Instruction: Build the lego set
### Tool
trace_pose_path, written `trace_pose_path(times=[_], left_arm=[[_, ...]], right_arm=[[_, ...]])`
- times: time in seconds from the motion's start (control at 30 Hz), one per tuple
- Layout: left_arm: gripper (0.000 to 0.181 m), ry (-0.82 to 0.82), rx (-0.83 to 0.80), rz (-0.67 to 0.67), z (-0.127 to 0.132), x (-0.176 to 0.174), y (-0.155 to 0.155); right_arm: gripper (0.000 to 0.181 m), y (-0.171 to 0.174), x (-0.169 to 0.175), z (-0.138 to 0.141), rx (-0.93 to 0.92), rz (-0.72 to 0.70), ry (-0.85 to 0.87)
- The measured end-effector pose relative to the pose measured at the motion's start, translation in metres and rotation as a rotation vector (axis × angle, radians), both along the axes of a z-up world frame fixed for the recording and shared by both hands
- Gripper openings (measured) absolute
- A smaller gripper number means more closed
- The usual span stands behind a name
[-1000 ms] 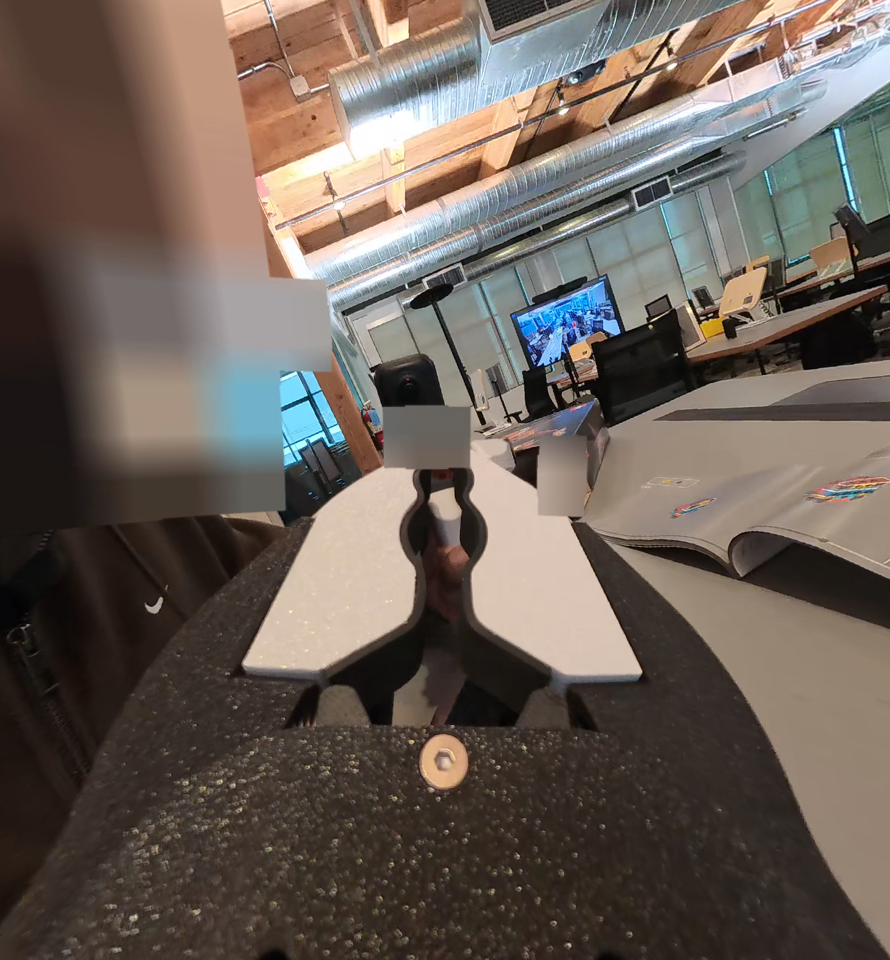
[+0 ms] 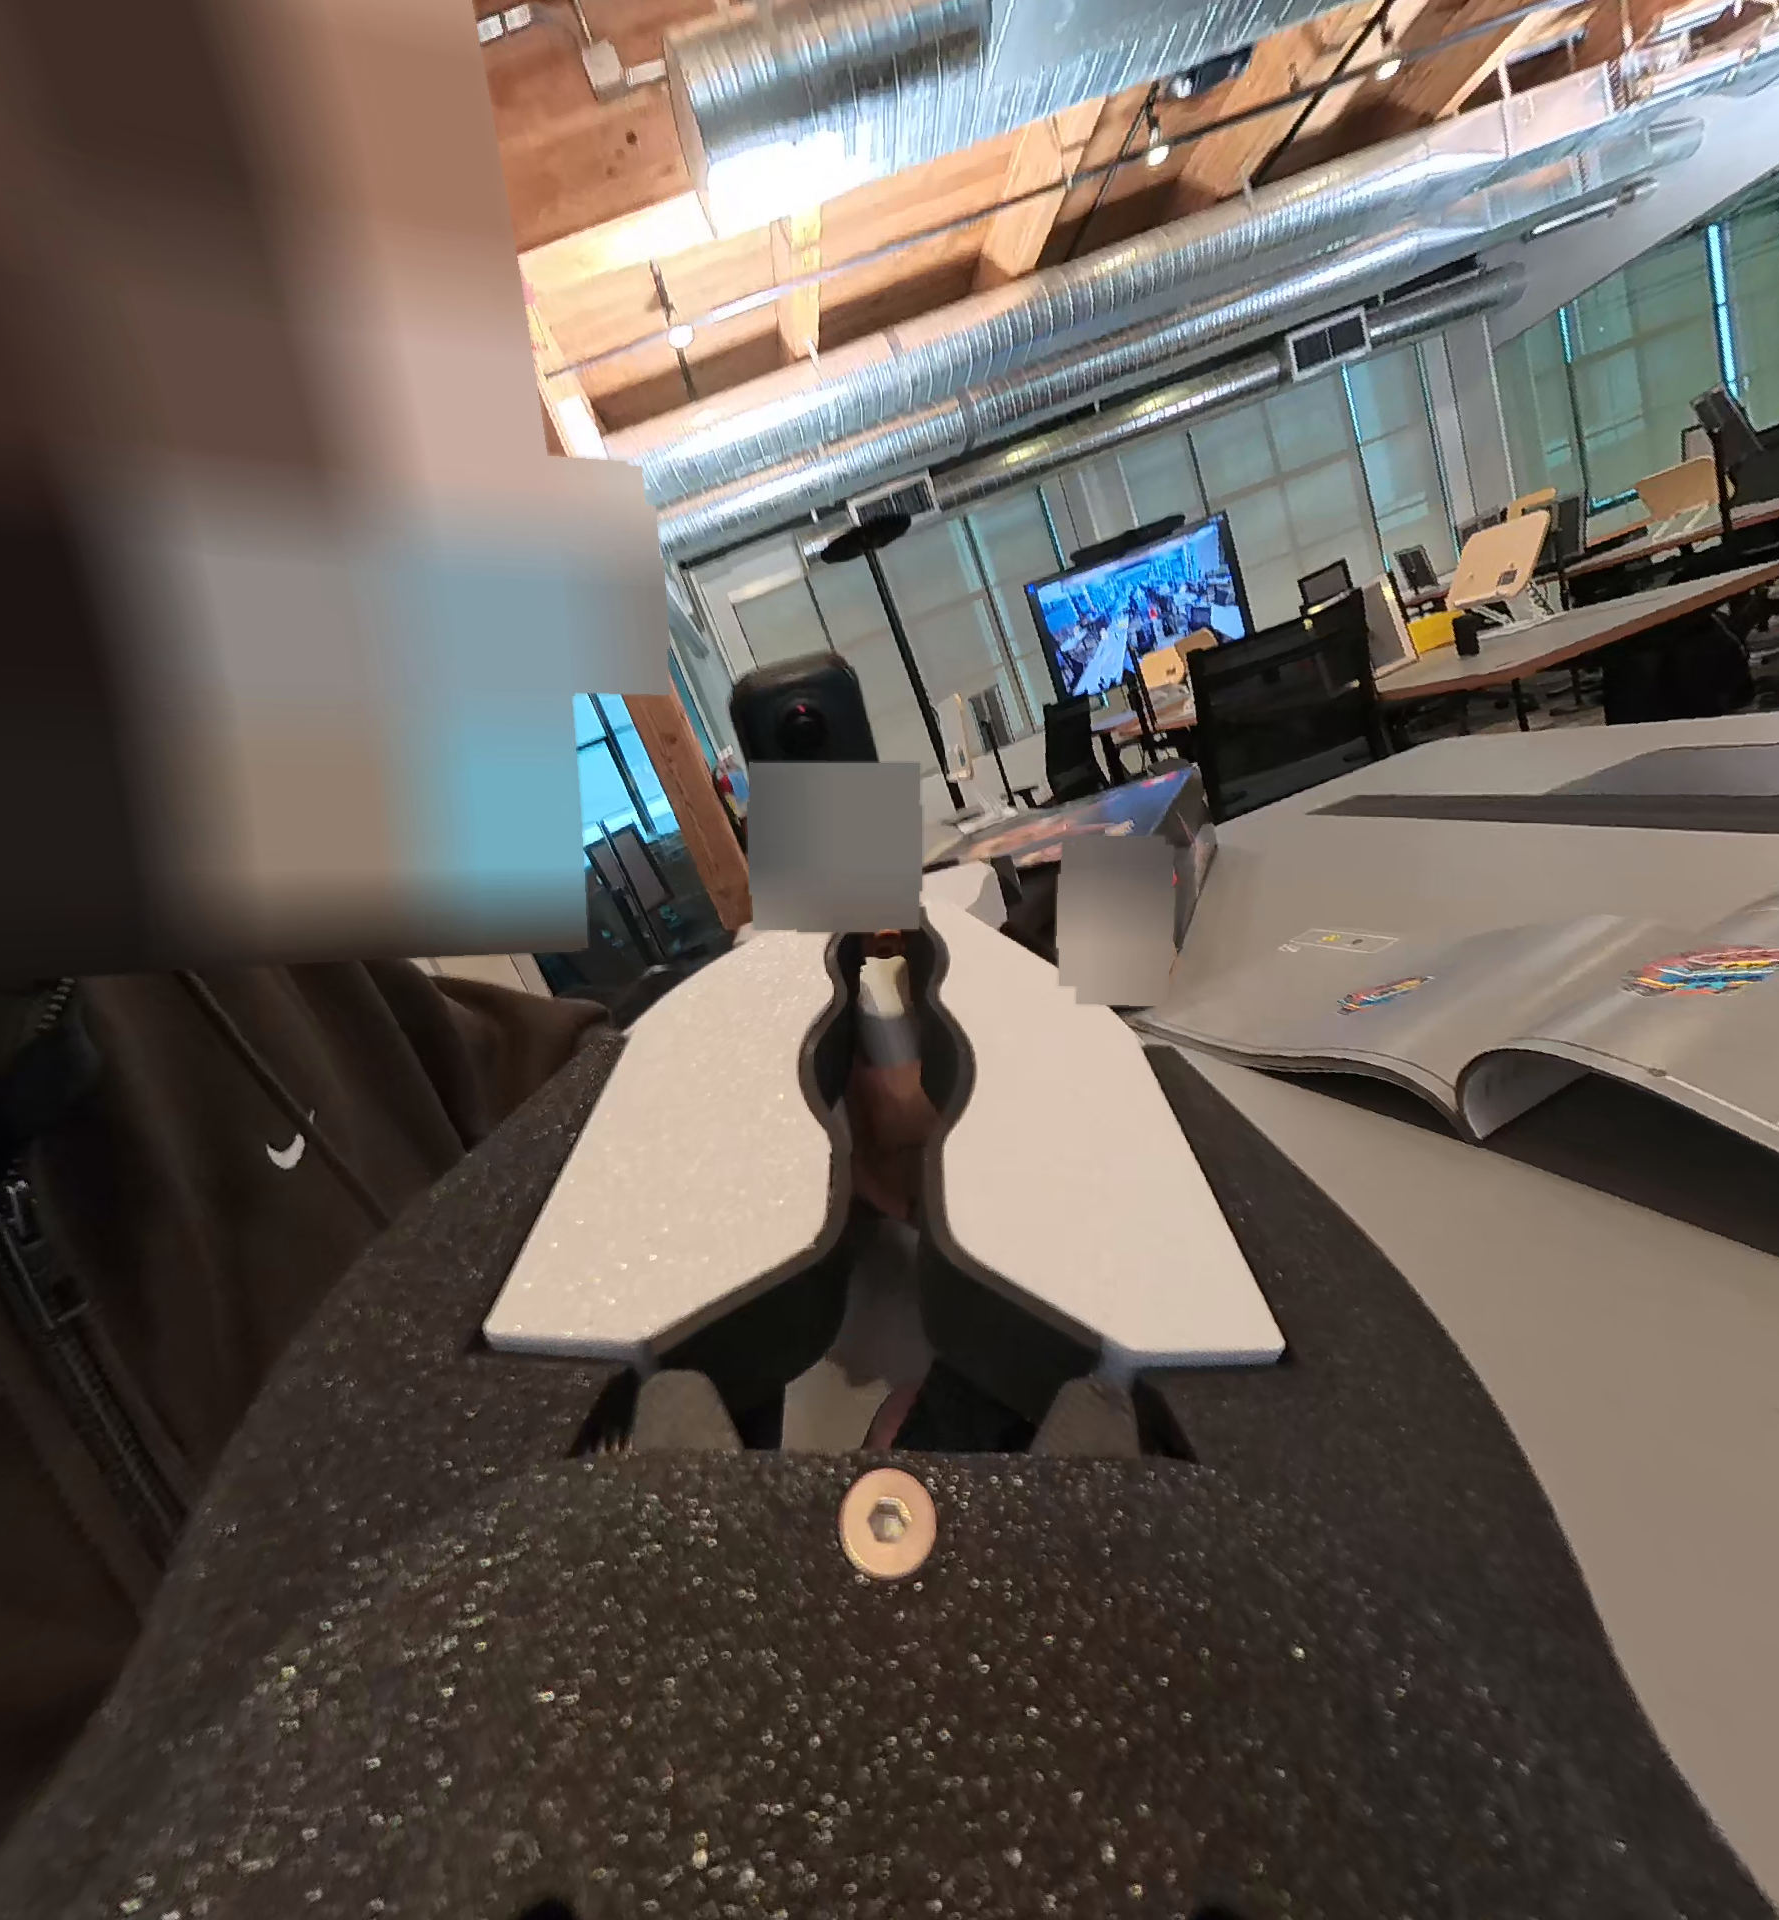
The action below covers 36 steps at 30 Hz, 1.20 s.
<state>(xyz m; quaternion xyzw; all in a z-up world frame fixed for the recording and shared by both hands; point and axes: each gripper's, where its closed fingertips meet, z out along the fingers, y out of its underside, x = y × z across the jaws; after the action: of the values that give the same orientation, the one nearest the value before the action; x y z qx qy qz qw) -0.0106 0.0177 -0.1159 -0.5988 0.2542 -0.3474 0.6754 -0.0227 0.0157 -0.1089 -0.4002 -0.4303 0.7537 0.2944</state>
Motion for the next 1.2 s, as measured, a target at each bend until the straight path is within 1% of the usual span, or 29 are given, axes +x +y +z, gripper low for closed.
trace_pose_path(times=[0.1, 0.2, 0.3, 0.43, 0.53, 0.63, 0.73, 0.87, 1.03, 1.2], left_arm=[[0.008, 0.049, 0.013, 0.019, -0.001, -0.002, 0.001], [0.008, 0.117, 0.010, 0.040, -0.006, -0.005, 0.002], [0.008, 0.223, 0.006, 0.062, -0.014, -0.008, 0.004], [0.008, 0.356, 0.015, 0.072, -0.024, -0.006, 0.003], [0.008, 0.422, 0.031, 0.068, -0.030, -0.003, 0.002], [0.008, 0.469, 0.034, 0.058, -0.035, 0.000, 0.000], [0.008, 0.500, 0.033, 0.050, -0.039, 0.001, 0.000], [0.008, 0.518, 0.031, 0.039, -0.041, 0.004, -0.002], [0.008, 0.536, 0.027, 0.030, -0.044, 0.005, -0.003], [0.008, 0.549, 0.020, 0.023, -0.047, 0.006, -0.003]], right_arm=[[0.010, 0.001, 0.001, -0.003, 0.057, -0.007, -0.034], [0.019, 0.006, 0.005, -0.007, 0.136, -0.010, -0.083], [0.021, 0.013, 0.009, -0.012, 0.245, 0.016, -0.179], [0.021, 0.017, 0.012, -0.017, 0.384, 0.089, -0.320], [0.022, 0.010, 0.013, -0.026, 0.503, 0.171, -0.425], [0.023, 0.007, 0.014, -0.028, 0.575, 0.217, -0.469], [0.023, 0.007, 0.015, -0.029, 0.599, 0.251, -0.500], [0.024, 0.002, 0.018, -0.043, 0.693, 0.287, -0.558], [0.023, -0.002, 0.018, -0.049, 0.720, 0.299, -0.574], [0.018, -0.002, 0.017, -0.053, 0.738, 0.297, -0.587]])
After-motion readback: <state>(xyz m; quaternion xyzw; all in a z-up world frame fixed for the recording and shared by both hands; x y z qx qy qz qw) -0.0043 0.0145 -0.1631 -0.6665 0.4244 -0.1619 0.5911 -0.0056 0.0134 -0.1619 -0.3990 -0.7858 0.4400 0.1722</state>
